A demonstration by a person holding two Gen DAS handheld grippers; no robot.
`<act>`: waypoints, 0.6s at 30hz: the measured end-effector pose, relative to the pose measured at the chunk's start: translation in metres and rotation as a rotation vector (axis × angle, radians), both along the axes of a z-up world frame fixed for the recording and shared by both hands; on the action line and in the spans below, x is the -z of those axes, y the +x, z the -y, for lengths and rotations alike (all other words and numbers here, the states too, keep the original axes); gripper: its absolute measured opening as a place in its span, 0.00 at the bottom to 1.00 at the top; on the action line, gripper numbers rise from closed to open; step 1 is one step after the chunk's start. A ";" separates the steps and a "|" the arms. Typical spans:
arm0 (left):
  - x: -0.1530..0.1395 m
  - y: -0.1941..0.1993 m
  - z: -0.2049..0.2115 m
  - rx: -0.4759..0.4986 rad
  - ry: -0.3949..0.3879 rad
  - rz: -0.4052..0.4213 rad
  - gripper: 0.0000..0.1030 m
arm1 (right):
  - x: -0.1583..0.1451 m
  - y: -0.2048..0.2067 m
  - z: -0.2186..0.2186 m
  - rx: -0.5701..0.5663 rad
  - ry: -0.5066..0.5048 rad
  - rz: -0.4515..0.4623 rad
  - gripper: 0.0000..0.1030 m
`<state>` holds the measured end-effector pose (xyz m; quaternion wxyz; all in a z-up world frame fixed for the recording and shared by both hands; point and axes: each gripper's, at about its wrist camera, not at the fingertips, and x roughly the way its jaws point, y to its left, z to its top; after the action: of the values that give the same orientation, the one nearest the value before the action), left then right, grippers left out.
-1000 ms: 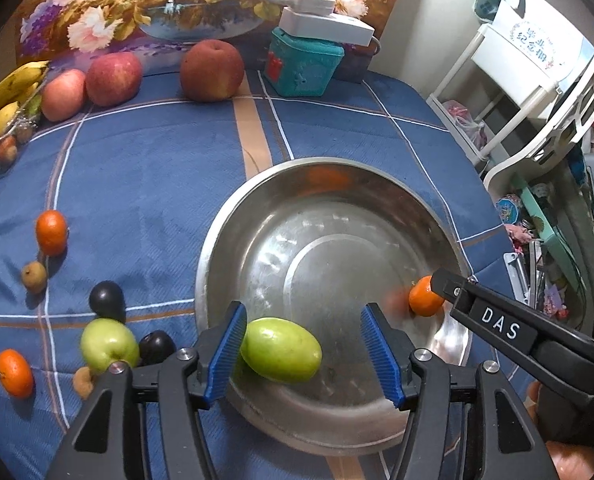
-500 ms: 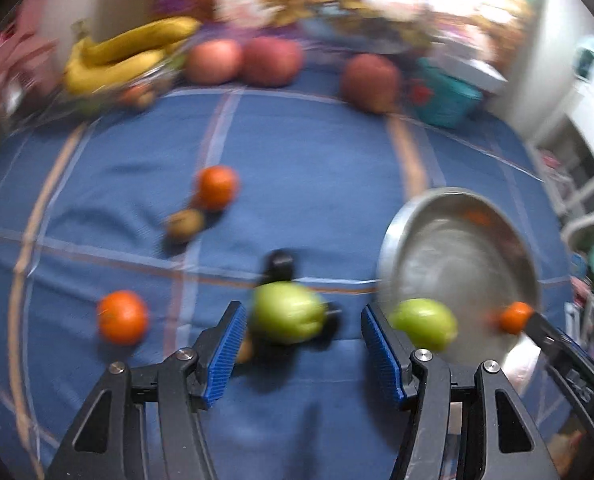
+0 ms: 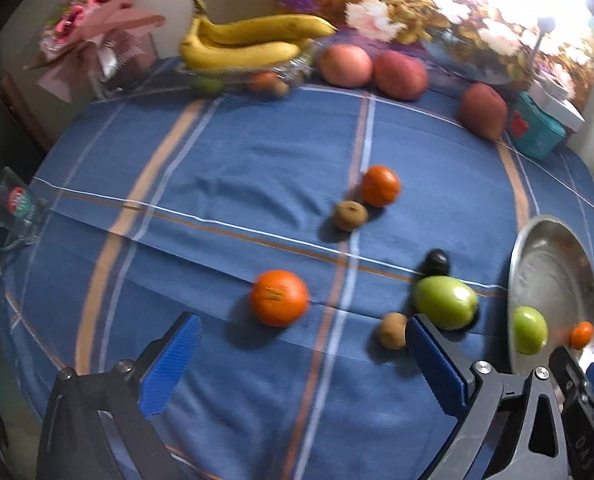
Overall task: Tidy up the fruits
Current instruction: 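Lift both open grippers out of the steel plate toward the fruit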
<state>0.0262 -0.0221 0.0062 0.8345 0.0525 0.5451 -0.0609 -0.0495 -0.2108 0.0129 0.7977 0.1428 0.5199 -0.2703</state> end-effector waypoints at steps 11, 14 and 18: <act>0.011 0.011 -0.031 -0.086 0.023 -0.021 1.00 | 0.015 0.001 -0.028 -0.080 0.054 0.023 0.91; 0.016 0.017 -0.044 -0.127 0.012 -0.036 1.00 | 0.016 0.006 -0.034 -0.107 0.045 0.036 0.91; 0.018 0.026 -0.063 -0.189 0.009 -0.029 1.00 | 0.015 0.014 -0.045 -0.140 0.050 0.067 0.91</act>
<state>0.0518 0.0412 -0.0115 0.8283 0.0036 0.5599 0.0196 -0.0352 -0.1654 -0.0025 0.8278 0.1349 0.5082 -0.1956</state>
